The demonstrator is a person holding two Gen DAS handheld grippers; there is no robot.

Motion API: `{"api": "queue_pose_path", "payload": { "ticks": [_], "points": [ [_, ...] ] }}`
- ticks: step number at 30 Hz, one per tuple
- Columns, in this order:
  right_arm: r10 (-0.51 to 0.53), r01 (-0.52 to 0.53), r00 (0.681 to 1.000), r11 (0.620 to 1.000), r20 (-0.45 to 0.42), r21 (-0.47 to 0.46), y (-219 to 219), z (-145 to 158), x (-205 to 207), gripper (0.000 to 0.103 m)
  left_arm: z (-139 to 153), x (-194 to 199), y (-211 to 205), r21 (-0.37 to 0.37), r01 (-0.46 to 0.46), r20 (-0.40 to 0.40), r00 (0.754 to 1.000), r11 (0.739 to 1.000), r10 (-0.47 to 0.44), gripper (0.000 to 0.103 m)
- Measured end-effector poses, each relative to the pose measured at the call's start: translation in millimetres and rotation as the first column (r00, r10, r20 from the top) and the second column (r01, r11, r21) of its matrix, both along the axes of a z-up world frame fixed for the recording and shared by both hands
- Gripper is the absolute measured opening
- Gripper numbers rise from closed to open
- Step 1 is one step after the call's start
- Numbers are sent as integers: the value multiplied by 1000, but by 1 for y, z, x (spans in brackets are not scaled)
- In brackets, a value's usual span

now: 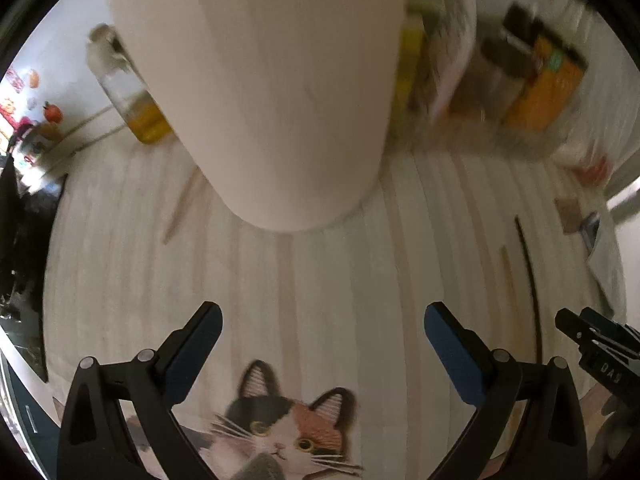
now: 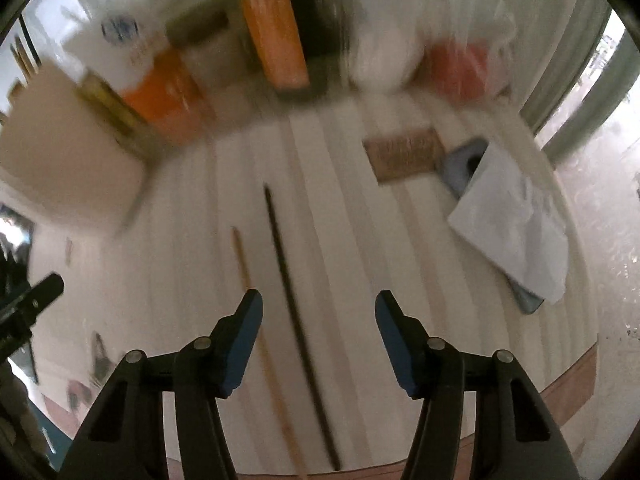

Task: Organize utensils
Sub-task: 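Move both open tools back toward the remaining chopsticks on the mat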

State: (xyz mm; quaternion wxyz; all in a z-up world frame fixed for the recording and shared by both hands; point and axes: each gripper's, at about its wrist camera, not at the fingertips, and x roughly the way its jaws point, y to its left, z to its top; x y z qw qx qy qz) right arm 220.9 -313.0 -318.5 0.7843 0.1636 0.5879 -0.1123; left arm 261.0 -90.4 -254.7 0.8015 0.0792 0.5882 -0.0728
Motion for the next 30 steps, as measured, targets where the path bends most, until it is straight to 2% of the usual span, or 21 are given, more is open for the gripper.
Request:
{"api": "queue_pose_path", "payload": {
  "ticks": [6,9,11,15,25,28,30],
  "points": [
    [65,-66,996,998,-62,-14,6,-26,-1,48,-24,-9,-19,22,24,-41,999,999,-24,103],
    [92,-93,995,995,-38,-20,8,-27,-2,39,-28,-14,-33,27,44,-52,998,999,-43,103],
    [111,-115,991,992,-69,-53,10,-29,-2,6,-30,-17,-45,25,55,-68,996,998,-53,103],
    [114,-119,991,991,-70,-65,3,-29,-9,0,-31,-26,-70,28,78,-74,994,997,-75,103],
    [-61,58,994,998,-86,-39,-69,-32,-60,0,-39,-49,-155,-35,186,-93,978,982,-189,100],
    [-109,110,991,994,-79,9,-86,-33,-77,0,-48,-53,-174,-63,205,-116,971,977,-211,85],
    [-148,151,986,988,-75,35,-97,-34,-88,0,-54,-55,-185,-55,215,-126,967,975,-220,66]
  ]
}}
